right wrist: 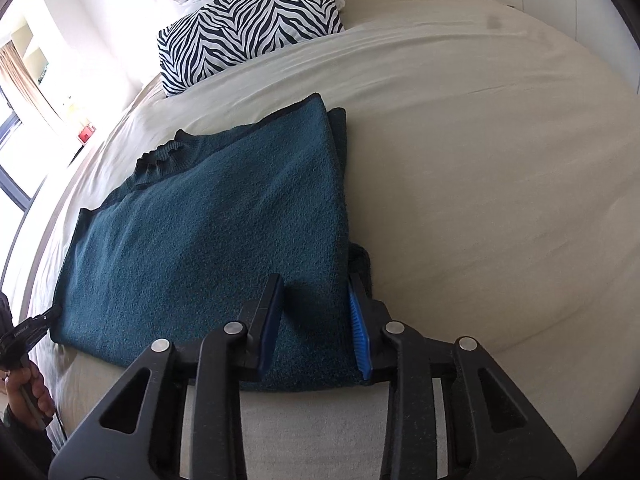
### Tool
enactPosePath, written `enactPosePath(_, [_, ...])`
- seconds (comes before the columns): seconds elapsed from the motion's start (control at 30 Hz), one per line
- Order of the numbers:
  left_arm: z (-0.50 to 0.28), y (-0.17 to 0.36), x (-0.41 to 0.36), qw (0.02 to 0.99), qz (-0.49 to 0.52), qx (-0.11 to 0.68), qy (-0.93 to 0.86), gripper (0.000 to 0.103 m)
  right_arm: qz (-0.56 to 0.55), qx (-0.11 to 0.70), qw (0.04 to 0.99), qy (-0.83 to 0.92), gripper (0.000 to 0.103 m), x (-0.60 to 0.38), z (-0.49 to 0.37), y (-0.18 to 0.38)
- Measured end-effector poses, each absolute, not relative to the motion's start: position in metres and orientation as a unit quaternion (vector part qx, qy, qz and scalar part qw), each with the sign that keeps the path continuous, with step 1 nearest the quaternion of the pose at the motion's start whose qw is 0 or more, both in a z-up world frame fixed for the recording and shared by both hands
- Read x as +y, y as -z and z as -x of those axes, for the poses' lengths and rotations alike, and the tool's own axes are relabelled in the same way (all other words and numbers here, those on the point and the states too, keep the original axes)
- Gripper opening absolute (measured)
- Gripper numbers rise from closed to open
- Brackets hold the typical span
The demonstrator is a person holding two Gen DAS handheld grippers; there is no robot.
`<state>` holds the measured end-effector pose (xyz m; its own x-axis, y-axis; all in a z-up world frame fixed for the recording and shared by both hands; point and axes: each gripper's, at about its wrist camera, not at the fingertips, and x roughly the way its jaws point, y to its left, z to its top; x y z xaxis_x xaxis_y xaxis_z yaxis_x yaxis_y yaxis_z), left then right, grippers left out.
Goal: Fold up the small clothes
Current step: 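Press the folded side flat with the left gripper and open it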
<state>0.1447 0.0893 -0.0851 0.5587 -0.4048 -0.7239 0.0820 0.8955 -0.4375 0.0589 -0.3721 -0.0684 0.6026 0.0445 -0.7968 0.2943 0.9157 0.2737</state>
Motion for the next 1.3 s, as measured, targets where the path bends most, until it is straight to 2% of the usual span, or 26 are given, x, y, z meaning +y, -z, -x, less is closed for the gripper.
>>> enactPosePath(0.13, [-0.140,0.078,0.087,0.872,0.171,0.438,0.137,0.011,-0.201,0.436,0.873,0.080,0.013,-0.379,-0.055,0.069])
enactPosePath(0.23, [-0.138,0.076,0.087,0.874,0.173,0.433,0.138,0.010,-0.203,0.435,0.873,0.084,0.007,-0.382,-0.054,0.066])
enactPosePath(0.53, [-0.130,0.074,0.095,0.871,0.195,0.429,0.138,0.007,-0.211,0.421,0.878,0.085,0.005,-0.383,-0.042,0.054])
enactPosePath(1.3, [-0.119,0.097,0.107,0.854,0.218,0.451,0.140,0.007,-0.261,0.432,0.861,0.070,0.005,-0.389,-0.021,0.081])
